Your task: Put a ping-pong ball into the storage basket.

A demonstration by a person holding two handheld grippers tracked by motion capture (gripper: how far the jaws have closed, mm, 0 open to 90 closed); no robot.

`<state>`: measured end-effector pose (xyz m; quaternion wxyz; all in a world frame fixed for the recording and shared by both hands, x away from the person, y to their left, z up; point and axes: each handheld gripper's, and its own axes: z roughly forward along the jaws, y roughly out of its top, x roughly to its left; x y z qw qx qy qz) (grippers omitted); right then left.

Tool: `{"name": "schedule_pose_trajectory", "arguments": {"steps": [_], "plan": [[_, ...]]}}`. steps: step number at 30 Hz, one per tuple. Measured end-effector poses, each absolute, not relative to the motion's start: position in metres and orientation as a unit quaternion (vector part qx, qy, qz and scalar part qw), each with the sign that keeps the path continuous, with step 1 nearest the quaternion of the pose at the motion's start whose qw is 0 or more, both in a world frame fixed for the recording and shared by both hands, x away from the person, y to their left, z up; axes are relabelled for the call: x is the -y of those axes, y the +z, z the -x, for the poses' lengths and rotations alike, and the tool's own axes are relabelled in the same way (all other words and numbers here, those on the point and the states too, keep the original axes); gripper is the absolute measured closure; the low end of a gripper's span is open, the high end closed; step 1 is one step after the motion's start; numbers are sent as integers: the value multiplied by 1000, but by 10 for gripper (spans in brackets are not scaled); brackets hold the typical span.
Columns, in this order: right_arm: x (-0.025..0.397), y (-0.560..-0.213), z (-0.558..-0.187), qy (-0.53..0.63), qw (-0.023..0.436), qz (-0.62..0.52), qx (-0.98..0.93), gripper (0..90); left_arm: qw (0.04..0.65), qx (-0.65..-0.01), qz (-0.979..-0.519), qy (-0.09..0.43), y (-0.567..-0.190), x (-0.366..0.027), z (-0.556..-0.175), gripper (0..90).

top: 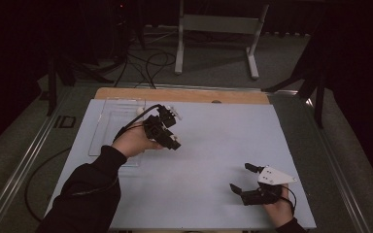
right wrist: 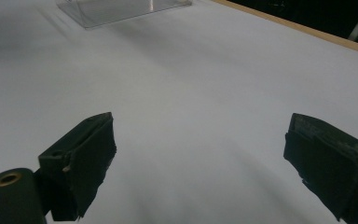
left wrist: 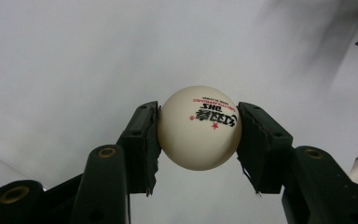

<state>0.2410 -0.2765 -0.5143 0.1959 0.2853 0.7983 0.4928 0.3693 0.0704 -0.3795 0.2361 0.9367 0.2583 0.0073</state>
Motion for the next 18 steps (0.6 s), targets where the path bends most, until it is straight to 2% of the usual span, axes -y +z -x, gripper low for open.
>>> {"name": "schedule_pose_trajectory", "arguments": {"steps": [18], "plan": [[276,-514,-241,494,196,-287,-797,87,248,-260,-933,24,-358,-88,-365,522]]}}
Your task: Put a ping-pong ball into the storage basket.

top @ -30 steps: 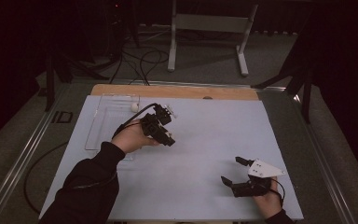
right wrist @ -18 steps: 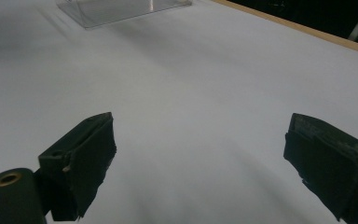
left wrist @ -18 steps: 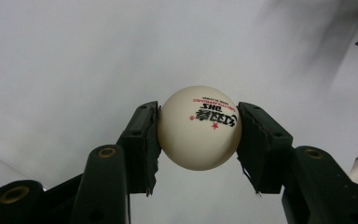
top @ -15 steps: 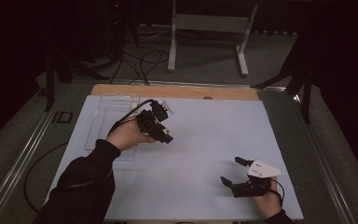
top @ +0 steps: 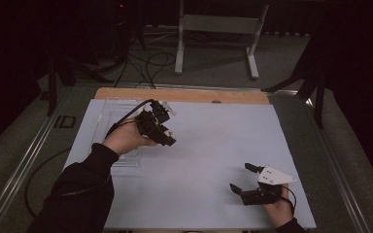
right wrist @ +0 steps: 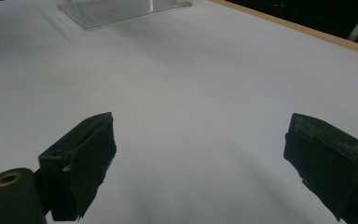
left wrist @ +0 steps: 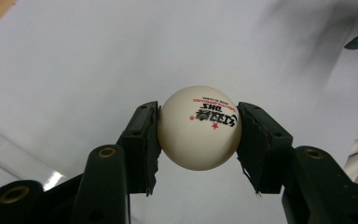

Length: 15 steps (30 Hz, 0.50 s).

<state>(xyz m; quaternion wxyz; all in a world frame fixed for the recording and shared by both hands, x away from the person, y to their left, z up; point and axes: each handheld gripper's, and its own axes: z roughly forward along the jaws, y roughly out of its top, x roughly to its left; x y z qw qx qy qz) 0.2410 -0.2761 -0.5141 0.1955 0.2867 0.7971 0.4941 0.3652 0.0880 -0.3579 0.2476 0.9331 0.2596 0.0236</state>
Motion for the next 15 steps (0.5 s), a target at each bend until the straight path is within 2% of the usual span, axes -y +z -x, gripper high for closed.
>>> {"name": "schedule_pose_trajectory", "arguments": {"steps": [15], "plan": [[276,-513,-241,494,197,-286,-797,87,250,-279,-926,42,-342,-113,-361,522]]}}
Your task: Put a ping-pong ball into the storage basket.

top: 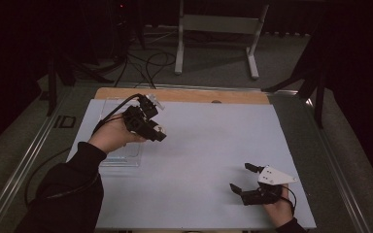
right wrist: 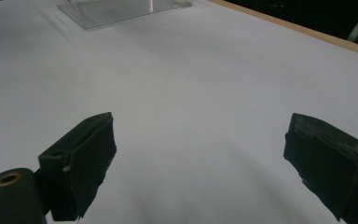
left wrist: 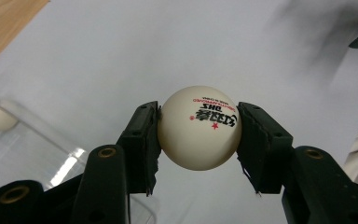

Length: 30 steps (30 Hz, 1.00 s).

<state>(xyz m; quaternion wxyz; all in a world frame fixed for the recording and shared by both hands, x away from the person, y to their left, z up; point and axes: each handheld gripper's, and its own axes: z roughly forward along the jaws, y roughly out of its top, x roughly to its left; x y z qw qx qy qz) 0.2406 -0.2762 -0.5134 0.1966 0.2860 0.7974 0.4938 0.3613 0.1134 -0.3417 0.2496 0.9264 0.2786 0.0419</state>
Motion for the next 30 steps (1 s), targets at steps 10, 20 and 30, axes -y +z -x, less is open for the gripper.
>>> {"name": "schedule_pose_trajectory", "arguments": {"steps": [10,20,30], "plan": [[276,-514,-241,493,197,-287,-797,87,252,-297,-920,50,-337,-135,-360,523],[276,-514,-241,492,197,-288,-798,87,243,-326,-911,63,-335,-161,-359,522],[275,-514,-241,491,196,-288,-798,87,245,-367,-894,80,-341,-179,-364,522]]}}
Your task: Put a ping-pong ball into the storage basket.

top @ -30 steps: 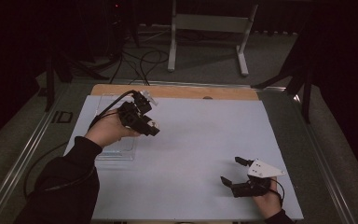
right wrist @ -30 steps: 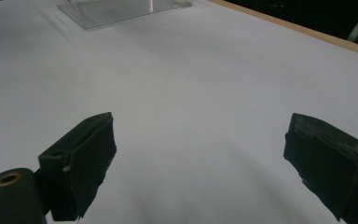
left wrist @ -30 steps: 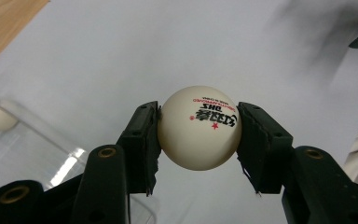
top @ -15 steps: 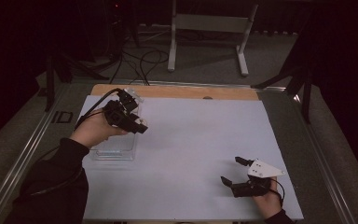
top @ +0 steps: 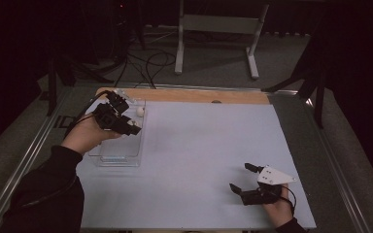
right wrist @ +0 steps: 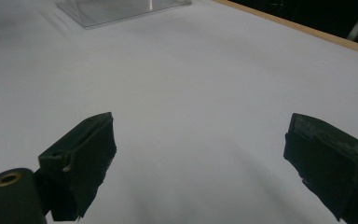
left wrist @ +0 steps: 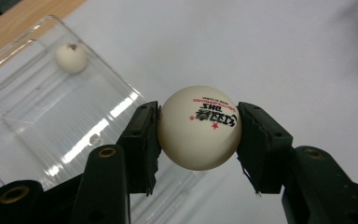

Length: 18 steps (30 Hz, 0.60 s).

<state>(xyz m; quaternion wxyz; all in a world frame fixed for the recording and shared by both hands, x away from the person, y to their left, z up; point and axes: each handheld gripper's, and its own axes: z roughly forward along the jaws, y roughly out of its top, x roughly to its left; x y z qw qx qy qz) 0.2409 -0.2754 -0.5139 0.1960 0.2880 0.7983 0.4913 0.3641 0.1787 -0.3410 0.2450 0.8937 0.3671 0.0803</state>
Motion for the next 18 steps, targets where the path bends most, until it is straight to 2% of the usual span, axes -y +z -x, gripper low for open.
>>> {"name": "schedule_pose_trajectory", "arguments": {"steps": [18], "plan": [[275,-514,-241,491,196,-287,-799,87,243,-413,-874,83,-378,-190,-379,522]]}}
